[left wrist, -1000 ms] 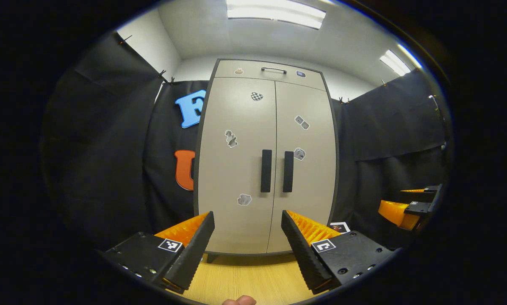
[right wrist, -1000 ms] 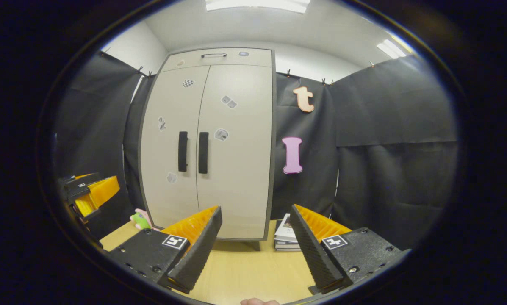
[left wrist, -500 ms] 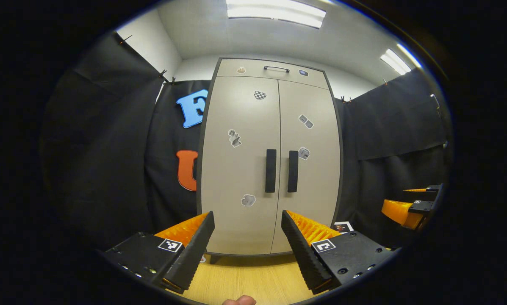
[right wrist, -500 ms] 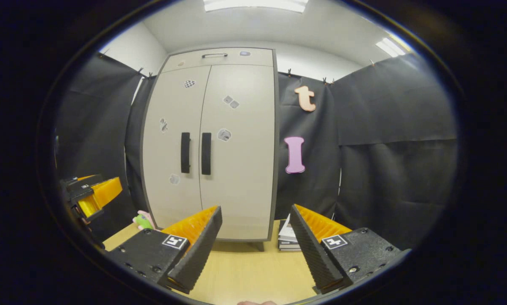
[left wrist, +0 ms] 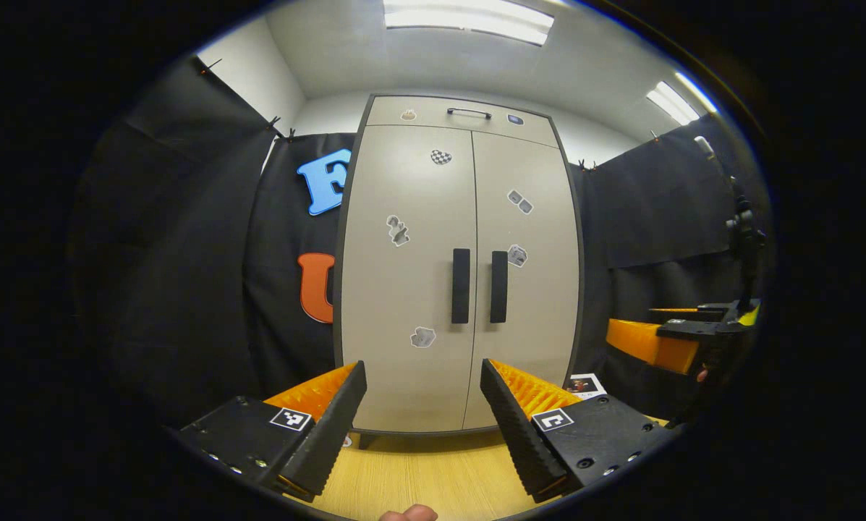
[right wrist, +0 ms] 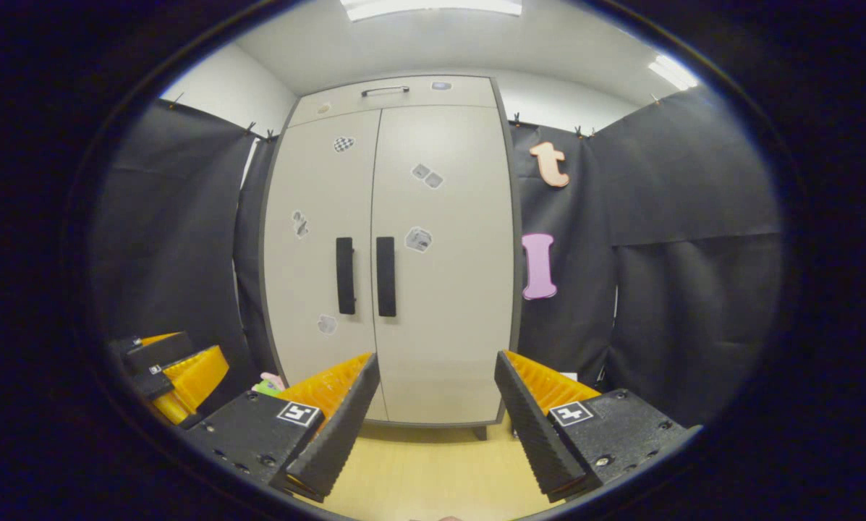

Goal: Open the right door of the double-door shoe cabinet with the right hand, and open the left door with the left hand.

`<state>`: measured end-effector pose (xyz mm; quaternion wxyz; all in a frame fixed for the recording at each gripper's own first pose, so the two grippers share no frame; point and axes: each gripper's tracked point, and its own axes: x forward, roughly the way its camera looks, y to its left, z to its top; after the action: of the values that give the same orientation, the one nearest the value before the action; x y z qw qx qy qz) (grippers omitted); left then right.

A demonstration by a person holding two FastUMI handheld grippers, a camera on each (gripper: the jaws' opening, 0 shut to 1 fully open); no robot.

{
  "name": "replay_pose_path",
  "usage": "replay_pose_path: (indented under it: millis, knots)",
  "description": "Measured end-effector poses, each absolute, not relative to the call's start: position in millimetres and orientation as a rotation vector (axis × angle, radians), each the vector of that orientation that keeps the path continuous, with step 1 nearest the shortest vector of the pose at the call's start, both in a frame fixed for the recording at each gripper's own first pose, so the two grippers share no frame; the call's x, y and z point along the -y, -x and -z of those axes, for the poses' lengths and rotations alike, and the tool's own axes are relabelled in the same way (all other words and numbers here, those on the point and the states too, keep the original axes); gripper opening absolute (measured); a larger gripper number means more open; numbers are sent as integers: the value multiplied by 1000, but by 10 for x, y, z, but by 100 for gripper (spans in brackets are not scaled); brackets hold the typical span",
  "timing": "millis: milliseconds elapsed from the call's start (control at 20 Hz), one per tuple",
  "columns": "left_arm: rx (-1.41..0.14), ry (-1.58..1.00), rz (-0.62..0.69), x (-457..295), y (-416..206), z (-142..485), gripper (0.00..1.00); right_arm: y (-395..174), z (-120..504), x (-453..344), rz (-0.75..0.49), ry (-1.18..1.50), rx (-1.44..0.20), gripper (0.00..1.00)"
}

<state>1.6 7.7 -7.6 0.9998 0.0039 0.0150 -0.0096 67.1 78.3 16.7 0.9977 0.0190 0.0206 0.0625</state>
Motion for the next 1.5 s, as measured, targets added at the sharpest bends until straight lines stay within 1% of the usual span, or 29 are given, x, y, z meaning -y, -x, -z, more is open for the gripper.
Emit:
replay_pose_path:
  millis: [150,350,450,500,550,600,650,700,750,800,850,900,1050,1100,1150,1200,1300,1350,1400,1450,1500]
  knots:
    - [-38,-5,14,-97,7,110,95,-1093,-277,-946,-140,-82,-48,99]
    - [-51,-25,16,-119,76,171,95,-1739,-446,-1082,-122,-162,-47,99]
    - [-45,-43,4,-175,87,172,95,-2034,-484,-1150,-125,-158,-64,93]
    - [-45,-45,4,-179,89,167,95,-2161,-495,-1174,-122,-139,-76,95]
    - [-42,-44,7,-182,89,168,95,-2265,-504,-1220,-130,-120,-75,88]
    - [-41,-44,5,-196,89,169,95,-2357,-516,-1263,-133,-107,-75,94]
    - [-41,-45,0,-217,93,177,95,-2432,-523,-1310,-134,-102,-78,94]
    - [-41,-45,-4,-234,103,182,95,-2506,-533,-1365,-138,-101,-80,88]
    - [-44,-42,-7,-242,94,192,95,-2572,-529,-1415,-138,-95,-88,94]
    - [-47,-38,-9,-249,91,198,95,-2635,-526,-1452,-134,-81,-94,87]
    - [-50,-33,-11,-255,95,214,95,-2671,-541,-1499,-147,-72,-98,88]
    - [-52,-28,-13,-263,97,224,95,-2688,-564,-1540,-152,-64,-83,94]
    - [-66,-13,-12,-256,90,274,95,-2769,-652,-1545,-120,-25,-44,87]
    - [-68,-14,-12,-265,76,282,95,-2816,-651,-1550,-111,-18,-50,82]
    - [-66,-17,-14,-279,61,286,95,-2862,-632,-1556,-107,-12,-61,84]
    - [-67,-20,-14,-281,56,284,95,-2898,-612,-1565,-109,-11,-77,84]
    - [-68,-18,-12,-276,53,287,95,-2941,-569,-1585,-119,-25,-96,81]
    - [-69,-15,-12,-274,45,297,95,-2943,-605,-1598,-123,-31,-80,73]
    - [-71,-14,-13,-279,47,298,95,-2926,-575,-1652,-143,-31,-95,76]
    - [-74,-16,-15,-286,38,311,95,-2922,-577,-1711,-161,-35,-86,57]
    - [-77,-18,-17,-302,43,323,95,-2980,-570,-1733,-151,-25,-80,53]
